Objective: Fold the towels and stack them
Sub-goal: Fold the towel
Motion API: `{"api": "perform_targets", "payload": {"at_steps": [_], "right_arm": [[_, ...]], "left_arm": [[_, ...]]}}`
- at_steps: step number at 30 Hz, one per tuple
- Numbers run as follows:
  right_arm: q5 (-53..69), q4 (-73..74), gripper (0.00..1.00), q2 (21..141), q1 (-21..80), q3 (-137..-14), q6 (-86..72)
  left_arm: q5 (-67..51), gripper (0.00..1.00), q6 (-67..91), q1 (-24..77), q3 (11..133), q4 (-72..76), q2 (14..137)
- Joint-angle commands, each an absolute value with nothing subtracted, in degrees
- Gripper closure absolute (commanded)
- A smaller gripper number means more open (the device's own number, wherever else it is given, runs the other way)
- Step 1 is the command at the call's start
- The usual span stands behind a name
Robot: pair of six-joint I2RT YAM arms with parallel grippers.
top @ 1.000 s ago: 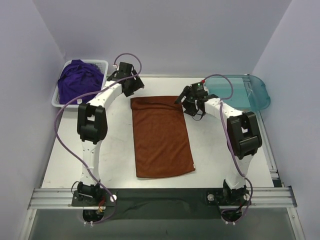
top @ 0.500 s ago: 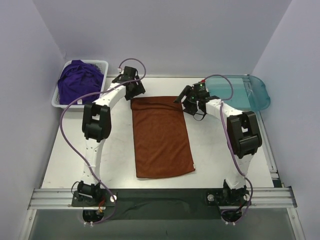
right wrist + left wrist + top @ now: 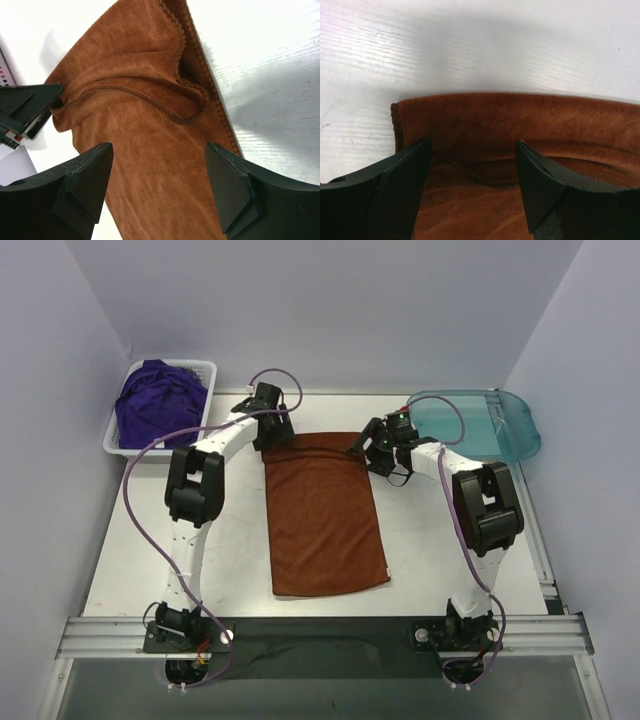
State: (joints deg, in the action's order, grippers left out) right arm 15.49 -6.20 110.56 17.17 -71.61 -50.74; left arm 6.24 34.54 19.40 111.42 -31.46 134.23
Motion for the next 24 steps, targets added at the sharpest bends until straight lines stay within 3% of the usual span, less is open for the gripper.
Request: {"api": "perform_targets", "payload": {"at_steps": [1,10,20,24], "right_arm": [[16.3,-6.9,0.25,108.2,16.8,-70.8,-49.9],[16.4,-7.0,0.25,106.4,16.8,-68.8,-50.0],[16.0,-7.6,0.25,104.8,16.9,-66.6,-50.6],[15.3,-9.3,0.30,104.7,16.8,-66.2,-52.3]], "left_arm": [[7.5,0.22,30.6,20.0,109.3,-30.2,127.5],[2.8,0.23,29.4,21.4,99.3,-25.7,121.4],[7.5,0.23,32.0,22.6,87.5,-23.1,112.8],[8.8,0.24,37.4,22.6,82.5,-22.6,110.0]]}}
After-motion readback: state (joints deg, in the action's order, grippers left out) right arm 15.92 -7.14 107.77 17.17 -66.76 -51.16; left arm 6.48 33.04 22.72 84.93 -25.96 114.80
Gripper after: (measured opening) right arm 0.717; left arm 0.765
